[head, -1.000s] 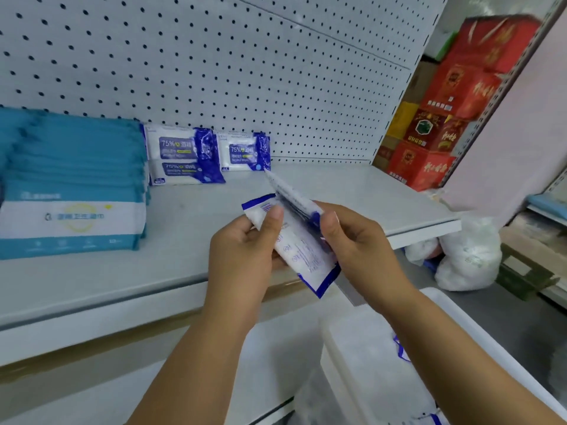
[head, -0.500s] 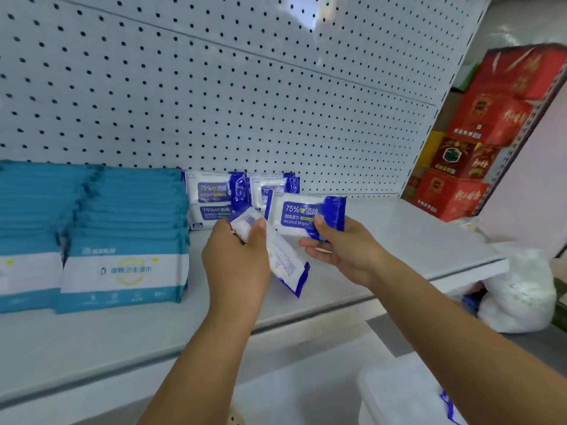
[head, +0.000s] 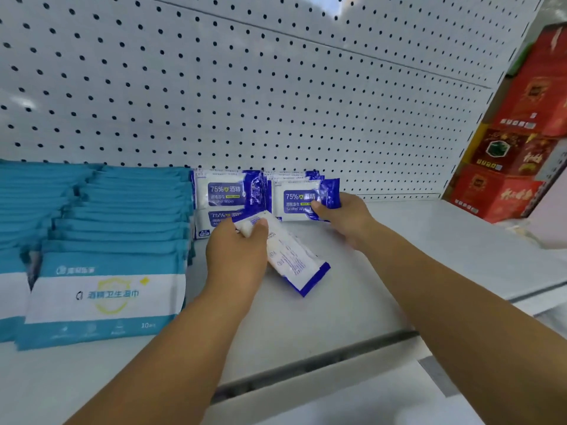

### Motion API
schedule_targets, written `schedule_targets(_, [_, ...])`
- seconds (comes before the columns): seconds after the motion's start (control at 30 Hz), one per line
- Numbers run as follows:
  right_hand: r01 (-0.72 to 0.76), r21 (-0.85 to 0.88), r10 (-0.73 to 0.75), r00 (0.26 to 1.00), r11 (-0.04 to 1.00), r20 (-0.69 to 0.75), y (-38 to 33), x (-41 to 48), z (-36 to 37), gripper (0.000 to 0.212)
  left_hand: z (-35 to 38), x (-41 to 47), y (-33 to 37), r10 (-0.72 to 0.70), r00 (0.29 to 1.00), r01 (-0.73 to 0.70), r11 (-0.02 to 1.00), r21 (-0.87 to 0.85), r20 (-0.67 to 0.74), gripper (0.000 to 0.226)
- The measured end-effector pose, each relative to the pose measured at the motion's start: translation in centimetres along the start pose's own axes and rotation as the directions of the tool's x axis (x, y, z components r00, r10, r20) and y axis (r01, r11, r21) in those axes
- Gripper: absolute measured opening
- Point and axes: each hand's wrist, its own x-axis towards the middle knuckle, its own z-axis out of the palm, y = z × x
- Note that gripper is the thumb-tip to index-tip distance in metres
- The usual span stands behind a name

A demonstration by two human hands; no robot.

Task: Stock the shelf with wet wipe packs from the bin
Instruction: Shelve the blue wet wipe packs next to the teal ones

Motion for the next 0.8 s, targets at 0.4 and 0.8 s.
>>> schedule_targets(0.4, [0.112, -0.039, -0.116, 0.984, 0.993, -0.135, 3.0, 5.2, 1.2, 0.079, -0.1, 0.9, -0.1, -0.143, 0.99, 0.139, 0.971, -0.193, -0.007, 0.015])
schedule_targets(0.8, [0.3, 0.211, -0.354, 0.886, 0.93, 0.299, -2.8, -1.1, -1.0, 0.028, -0.5, 0.8, 0.7, -0.207, 0.977, 0.211, 0.896, -0.391, 0.054, 0.01])
